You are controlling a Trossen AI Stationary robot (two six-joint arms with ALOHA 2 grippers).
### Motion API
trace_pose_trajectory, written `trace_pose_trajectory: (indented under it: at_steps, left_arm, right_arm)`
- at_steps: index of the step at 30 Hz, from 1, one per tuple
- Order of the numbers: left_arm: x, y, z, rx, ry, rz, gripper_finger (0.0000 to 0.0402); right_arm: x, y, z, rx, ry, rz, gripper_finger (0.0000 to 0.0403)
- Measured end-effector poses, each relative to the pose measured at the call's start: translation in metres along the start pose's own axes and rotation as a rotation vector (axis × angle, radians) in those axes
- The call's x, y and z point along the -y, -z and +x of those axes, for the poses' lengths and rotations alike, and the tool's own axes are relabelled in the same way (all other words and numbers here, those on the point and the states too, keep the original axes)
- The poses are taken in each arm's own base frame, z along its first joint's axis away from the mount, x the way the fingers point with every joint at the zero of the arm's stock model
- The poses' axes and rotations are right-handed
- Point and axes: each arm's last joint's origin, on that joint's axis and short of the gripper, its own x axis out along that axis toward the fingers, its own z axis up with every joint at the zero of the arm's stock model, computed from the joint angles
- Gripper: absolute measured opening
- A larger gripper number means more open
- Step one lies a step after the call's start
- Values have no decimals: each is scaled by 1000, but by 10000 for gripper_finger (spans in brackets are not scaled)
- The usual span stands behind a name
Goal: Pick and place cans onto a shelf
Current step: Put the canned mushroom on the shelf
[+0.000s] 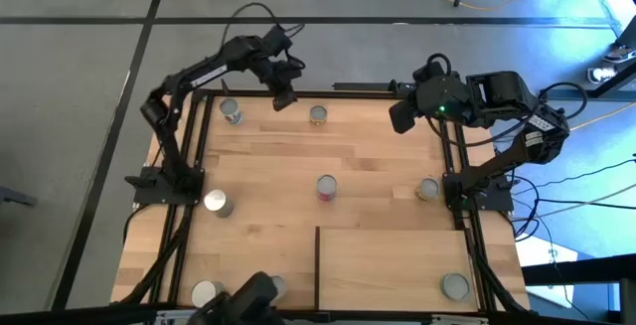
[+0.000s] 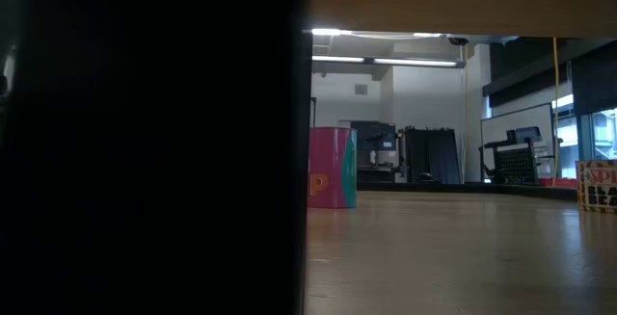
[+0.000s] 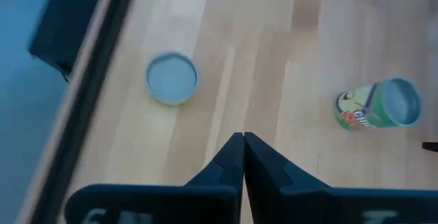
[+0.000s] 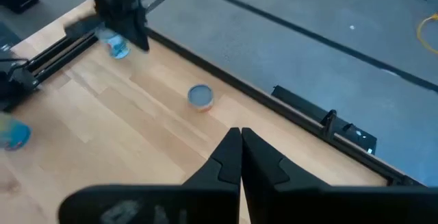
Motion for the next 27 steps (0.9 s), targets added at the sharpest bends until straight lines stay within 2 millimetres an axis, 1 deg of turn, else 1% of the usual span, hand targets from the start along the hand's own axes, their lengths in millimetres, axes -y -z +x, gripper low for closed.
trace_pose_trajectory:
  at_steps: [3,5,9,12,16,21,23,27]
  left_arm:
    - [10,-2,-20,54,10,27,1]
    - [19,-2,-33,105,65,52,1]
    - [39,1,-66,227,219,110,1]
    - [53,8,-85,234,209,167,0]
    - [65,20,-105,200,157,166,0]
    - [76,37,-130,193,146,160,0]
    - [78,41,-136,194,140,169,0]
    - [79,50,-148,208,127,169,0]
  right_arm:
    - [-7,1,7,-29,-7,-43,5]
    - [-14,0,16,-51,-16,-75,5]
    - [-34,-10,43,-70,-104,-126,5]
    - [-50,-21,69,-55,-197,-150,5]
    - [-61,-34,112,-76,-289,-168,5]
    - [-64,-34,162,-178,-289,-163,5]
    - [-65,-33,180,-205,-289,-162,5]
    - [-72,-29,218,-275,-360,-165,5]
